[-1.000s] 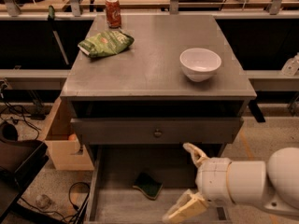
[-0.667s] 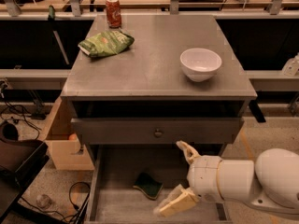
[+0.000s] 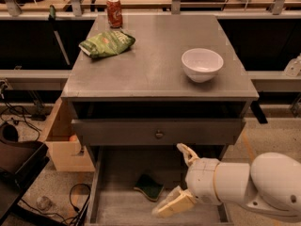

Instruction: Pick sponge from middle drawer and place on counter

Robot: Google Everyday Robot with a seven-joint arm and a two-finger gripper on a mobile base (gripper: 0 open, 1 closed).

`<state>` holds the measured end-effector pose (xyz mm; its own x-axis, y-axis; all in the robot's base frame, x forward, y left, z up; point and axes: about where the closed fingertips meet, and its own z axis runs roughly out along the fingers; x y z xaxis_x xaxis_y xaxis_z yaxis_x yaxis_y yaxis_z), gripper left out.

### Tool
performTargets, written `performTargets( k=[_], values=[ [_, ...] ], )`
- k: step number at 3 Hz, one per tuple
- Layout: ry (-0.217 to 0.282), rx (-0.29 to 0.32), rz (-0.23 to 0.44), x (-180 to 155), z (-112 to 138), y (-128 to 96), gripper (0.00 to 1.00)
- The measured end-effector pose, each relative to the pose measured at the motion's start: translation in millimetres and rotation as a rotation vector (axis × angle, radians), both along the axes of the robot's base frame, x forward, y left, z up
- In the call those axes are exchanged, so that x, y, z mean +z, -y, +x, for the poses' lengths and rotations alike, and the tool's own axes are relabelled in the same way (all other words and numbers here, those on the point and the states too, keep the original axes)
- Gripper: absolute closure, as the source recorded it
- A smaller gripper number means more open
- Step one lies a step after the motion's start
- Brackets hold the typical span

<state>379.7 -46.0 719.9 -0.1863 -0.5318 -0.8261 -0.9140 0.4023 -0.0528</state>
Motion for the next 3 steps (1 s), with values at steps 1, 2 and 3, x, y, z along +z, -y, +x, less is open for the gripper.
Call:
performTargets(
  k=[1, 2, 3],
  values=[
    [-0.014, -0.023, 0.031, -46, 16, -14, 0.0],
    [-0.02, -0.06, 0.044, -109, 42, -21, 0.0],
    [-0.012, -0.097, 0.042, -158, 65, -22, 0.0]
  ],
)
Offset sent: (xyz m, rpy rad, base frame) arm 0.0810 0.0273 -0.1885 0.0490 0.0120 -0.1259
